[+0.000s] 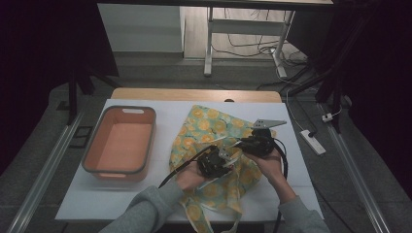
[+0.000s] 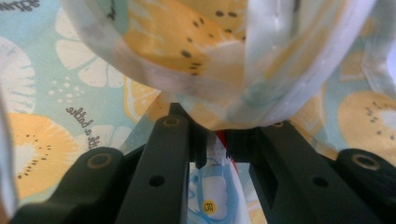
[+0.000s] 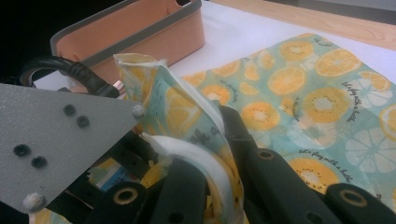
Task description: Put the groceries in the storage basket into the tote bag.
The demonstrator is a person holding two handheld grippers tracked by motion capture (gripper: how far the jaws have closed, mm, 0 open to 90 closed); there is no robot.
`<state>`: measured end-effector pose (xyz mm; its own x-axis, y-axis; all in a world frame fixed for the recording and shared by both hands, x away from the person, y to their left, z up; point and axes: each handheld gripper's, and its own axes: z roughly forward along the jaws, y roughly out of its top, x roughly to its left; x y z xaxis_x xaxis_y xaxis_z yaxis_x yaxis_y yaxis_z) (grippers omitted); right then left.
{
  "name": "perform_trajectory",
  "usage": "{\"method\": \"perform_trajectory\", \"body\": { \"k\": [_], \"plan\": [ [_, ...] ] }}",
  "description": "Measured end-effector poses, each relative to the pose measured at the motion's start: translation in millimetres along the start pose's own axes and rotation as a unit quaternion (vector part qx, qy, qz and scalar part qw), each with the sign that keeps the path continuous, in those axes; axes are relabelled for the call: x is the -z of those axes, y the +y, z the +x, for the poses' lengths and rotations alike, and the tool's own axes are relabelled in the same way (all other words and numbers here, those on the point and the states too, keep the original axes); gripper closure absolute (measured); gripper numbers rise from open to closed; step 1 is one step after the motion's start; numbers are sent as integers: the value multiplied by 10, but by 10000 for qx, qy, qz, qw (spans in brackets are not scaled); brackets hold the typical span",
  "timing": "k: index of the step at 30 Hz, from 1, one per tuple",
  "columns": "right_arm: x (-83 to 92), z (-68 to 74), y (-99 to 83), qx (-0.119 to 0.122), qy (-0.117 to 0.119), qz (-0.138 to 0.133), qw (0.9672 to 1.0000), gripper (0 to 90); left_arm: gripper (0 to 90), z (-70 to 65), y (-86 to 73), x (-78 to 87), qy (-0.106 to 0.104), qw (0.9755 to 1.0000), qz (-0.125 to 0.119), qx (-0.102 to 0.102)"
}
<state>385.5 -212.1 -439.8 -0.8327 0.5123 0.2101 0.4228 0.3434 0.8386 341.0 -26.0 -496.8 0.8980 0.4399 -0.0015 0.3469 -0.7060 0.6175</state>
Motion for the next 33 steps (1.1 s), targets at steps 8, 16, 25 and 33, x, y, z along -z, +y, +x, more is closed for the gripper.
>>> {"method": "perform_trajectory", "body": {
  "k": [8, 16, 25, 33],
  "plan": [
    [0, 0, -6, 18, -32, 35, 10000, 874, 545, -51, -33, 42, 0, 9999, 149, -57],
    [-10, -35, -44, -20, -44, 122, 9999, 873, 475, -23, -188, 636, -176, 9984, -513, 146],
    [-53, 21, -73, 13, 8, 193, 9998, 873, 449, 195, -616, 1158, -14, 9923, -977, 757],
    [-58, 156, -169, -1, 118, 268, 9996, 873, 451, 274, -1001, 1357, 98, 9904, -928, 1020]
  ]
}}
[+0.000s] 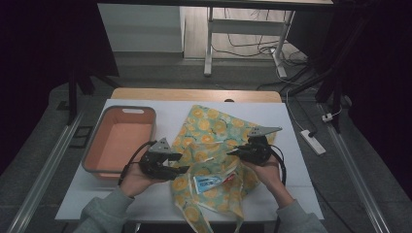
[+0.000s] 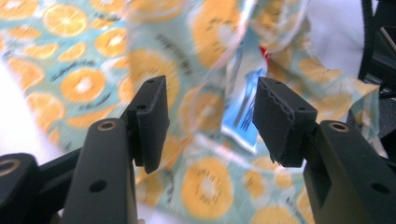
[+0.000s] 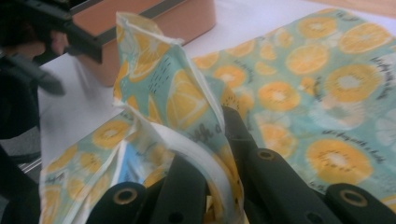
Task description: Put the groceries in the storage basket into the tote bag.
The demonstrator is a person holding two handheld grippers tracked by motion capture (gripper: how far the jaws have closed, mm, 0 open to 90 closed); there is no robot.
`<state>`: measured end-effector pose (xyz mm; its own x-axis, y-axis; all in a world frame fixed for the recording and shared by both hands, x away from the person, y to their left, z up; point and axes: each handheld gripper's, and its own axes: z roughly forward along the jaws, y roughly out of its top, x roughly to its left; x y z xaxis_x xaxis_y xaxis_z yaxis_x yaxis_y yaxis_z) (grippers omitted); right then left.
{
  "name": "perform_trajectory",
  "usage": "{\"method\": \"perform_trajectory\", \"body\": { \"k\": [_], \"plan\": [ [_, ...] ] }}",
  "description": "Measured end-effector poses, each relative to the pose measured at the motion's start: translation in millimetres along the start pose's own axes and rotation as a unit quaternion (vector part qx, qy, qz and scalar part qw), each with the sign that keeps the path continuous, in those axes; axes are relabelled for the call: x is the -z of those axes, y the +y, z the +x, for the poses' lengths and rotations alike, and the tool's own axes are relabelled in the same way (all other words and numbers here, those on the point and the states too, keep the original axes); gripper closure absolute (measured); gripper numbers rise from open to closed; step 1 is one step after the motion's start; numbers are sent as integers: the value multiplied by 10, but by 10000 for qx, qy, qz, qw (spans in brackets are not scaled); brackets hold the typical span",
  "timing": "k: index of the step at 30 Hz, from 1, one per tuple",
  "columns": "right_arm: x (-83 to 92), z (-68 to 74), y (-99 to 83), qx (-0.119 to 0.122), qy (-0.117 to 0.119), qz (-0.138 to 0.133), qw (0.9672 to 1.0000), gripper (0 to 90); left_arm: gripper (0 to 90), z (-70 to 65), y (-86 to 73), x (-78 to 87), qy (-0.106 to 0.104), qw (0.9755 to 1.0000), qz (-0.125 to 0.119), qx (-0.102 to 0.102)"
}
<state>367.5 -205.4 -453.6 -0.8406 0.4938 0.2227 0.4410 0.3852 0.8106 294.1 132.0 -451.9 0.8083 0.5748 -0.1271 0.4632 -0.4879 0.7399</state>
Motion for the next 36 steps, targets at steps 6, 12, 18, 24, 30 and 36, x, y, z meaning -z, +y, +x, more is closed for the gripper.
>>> {"method": "perform_trajectory", "body": {
  "k": [6, 12, 18, 24, 30, 36],
  "plan": [
    [18, 155, -155, 15, 16, 153, 9999, 873, 451, 110, -65, 81, 61, 9999, -78, 104],
    [49, 311, -215, 143, 65, 177, 9997, 868, 452, 212, -120, 127, 56, 9997, -104, 226],
    [77, 536, -319, 383, 227, 301, 9986, 793, 451, 276, -179, 161, 74, 9994, -111, 334],
    [186, 663, -435, 471, 337, 253, 9980, 511, 445, 306, -211, 203, 162, 9990, -128, 386],
    [499, 768, -437, 503, 144, -211, 9984, 316, 435, 314, -236, 229, 189, 9989, -113, 403],
    [751, 805, -515, 443, 66, -277, 9986, 257, 416, 251, -241, 239, 197, 9990, -6, 396]
  ]
}}
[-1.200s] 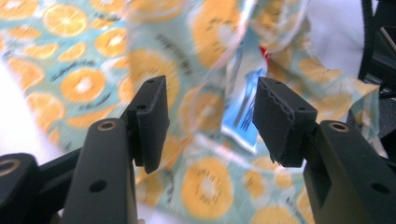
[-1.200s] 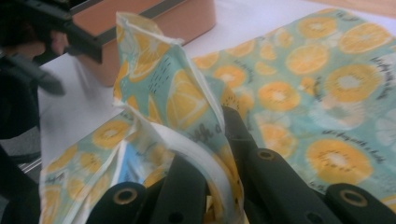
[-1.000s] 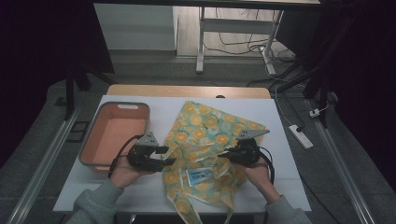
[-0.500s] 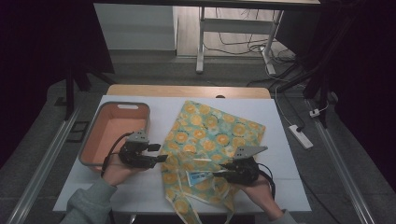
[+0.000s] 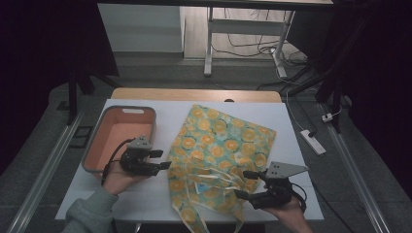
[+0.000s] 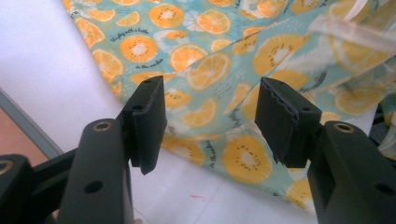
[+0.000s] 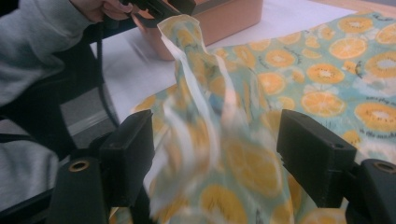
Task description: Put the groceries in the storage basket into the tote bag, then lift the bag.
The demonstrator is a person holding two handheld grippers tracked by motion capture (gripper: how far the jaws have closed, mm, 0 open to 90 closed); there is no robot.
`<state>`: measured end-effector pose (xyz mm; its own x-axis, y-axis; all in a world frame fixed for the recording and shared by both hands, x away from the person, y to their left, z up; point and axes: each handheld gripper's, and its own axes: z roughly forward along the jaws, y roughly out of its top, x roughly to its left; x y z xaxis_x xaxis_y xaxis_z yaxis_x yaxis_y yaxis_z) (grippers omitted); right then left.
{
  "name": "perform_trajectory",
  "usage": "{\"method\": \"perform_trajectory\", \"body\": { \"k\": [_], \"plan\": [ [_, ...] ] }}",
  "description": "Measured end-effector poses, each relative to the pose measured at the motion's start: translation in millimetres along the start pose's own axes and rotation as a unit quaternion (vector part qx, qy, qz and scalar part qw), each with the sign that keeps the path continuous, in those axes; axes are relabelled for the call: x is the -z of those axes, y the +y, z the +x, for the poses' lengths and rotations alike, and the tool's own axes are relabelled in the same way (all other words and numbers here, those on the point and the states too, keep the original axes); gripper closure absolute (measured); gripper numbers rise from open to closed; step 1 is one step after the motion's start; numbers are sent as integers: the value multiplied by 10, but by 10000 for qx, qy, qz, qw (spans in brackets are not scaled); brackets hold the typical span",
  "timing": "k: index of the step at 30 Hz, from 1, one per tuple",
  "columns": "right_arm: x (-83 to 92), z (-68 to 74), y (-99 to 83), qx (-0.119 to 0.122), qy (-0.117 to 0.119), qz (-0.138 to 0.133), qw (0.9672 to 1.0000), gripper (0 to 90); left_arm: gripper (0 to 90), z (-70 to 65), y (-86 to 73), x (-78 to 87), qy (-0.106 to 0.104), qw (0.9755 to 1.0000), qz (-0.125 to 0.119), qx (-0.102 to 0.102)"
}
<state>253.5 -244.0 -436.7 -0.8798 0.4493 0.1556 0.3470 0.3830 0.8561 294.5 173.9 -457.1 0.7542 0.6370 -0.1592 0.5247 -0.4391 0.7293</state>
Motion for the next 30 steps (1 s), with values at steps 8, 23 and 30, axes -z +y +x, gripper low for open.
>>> {"method": "perform_trajectory", "body": {
  "k": [8, 23, 30],
  "plan": [
    [213, -121, -259, -348, -290, -28, 9990, 255, 300, -280, 8, -286, 338, 9950, 725, -597],
    [-318, 46, -529, 15, -934, 1148, 9890, 197, 717, -425, 6, -642, 458, 9863, 1400, -745],
    [-614, 3, -591, 146, -866, 1688, 9817, 464, 886, -398, -46, -651, 301, 9856, 1531, -649]
  ]
}}
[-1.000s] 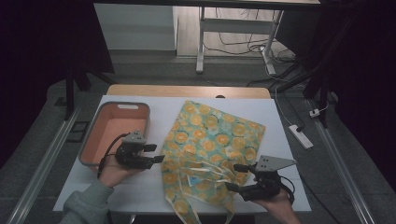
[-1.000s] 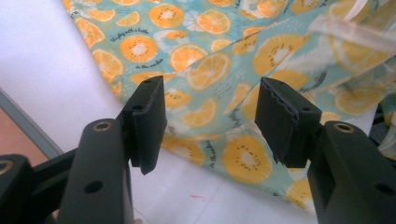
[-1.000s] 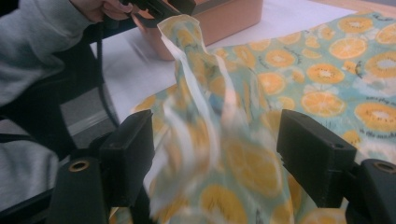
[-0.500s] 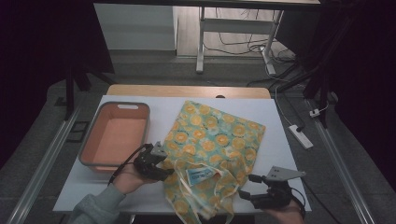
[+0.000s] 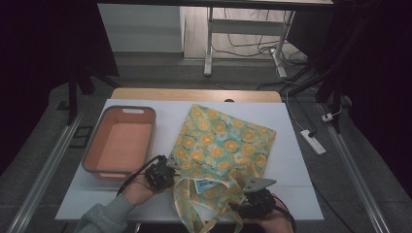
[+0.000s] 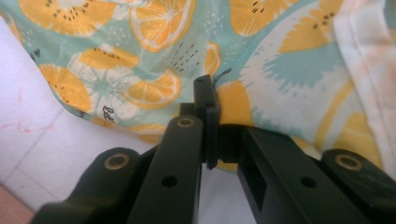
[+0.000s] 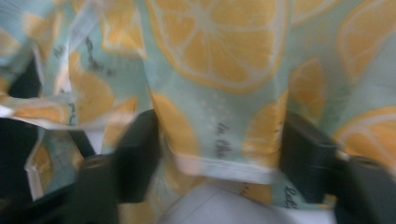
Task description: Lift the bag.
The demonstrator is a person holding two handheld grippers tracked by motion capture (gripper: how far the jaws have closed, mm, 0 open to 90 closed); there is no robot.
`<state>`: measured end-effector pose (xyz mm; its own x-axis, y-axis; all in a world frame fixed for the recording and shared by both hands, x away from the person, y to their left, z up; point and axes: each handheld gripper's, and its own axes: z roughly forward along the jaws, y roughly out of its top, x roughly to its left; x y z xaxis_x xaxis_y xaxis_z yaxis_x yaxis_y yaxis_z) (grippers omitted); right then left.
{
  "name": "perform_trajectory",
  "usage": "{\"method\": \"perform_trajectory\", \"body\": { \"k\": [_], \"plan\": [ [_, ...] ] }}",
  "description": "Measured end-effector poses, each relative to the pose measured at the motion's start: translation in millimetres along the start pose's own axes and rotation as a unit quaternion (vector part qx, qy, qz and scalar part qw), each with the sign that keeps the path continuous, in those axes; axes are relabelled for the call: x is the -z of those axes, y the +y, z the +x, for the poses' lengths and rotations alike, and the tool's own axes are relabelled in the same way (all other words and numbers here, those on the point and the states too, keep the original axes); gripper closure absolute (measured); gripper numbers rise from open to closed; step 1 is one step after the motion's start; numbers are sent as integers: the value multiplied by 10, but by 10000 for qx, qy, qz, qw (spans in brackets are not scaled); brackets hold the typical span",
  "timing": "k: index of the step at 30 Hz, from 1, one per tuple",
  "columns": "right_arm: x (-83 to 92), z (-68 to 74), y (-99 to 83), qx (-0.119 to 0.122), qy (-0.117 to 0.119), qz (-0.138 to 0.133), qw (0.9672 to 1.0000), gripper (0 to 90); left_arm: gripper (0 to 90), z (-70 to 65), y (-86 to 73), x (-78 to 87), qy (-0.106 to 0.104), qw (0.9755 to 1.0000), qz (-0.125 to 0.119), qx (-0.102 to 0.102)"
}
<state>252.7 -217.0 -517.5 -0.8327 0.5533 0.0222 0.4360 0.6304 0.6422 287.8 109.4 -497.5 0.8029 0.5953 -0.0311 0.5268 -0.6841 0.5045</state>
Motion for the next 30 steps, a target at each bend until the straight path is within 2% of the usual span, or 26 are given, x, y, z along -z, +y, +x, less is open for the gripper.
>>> {"method": "perform_trajectory", "body": {
  "k": [2, 3, 4, 5, 6, 8, 9, 11, 14, 16, 19, 21, 26, 30],
  "plan": [
    [-14, 9, -4, 37, -89, 23, 10000, 612, 887, 4, -17, 23, -36, 10000, -18, 21],
    [7, 12, -8, 21, -87, 80, 9999, 755, 888, 8, -27, 40, -55, 10000, -37, 31],
    [7, 12, -8, 21, -87, 80, 9999, 755, 888, 10, -39, 61, -84, 9999, -68, 42],
    [20, 16, -16, 11, -52, 111, 9999, 832, 888, 10, -53, 87, -100, 9999, -113, 44],
    [35, 21, -23, 57, -14, 135, 9999, 869, 889, 10, -67, 119, -116, 9998, -154, 49],
    [104, 50, -23, 190, 7, 98, 9998, 883, 889, 22, -100, 209, -185, 9994, -293, 77],
    [167, 60, -12, 232, 37, -15, 9997, 884, 889, 37, -115, 267, -237, 9990, -374, 104],
    [345, 74, 29, 236, 38, -404, 9989, 886, 889, 71, -143, 398, -341, 9975, -590, 178],
    [650, 57, 133, 210, -3, -1079, 9939, 887, 890, 133, -163, 617, -557, 9930, -998, 293],
    [815, 48, 226, 236, -66, -1382, 9901, 887, 890, 151, -149, 750, -645, 9896, -1250, 307],
    [953, 21, 382, 384, -177, -1571, 9867, 887, 890, 156, -100, 934, -509, 9869, -1515, 241],
    [1017, -24, 492, 417, -208, -1687, 9846, 887, 890, 186, -67, 1050, -491, 9838, -1708, 241],
    [1149, -207, 776, 325, -259, -2060, 9777, 888, 891, 272, 49, 1270, -467, 9753, -2145, 257],
    [1310, -325, 1029, 313, -326, -2421, 9692, 888, 891, 341, 159, 1448, -482, 9673, -2473, 278]
  ]
}}
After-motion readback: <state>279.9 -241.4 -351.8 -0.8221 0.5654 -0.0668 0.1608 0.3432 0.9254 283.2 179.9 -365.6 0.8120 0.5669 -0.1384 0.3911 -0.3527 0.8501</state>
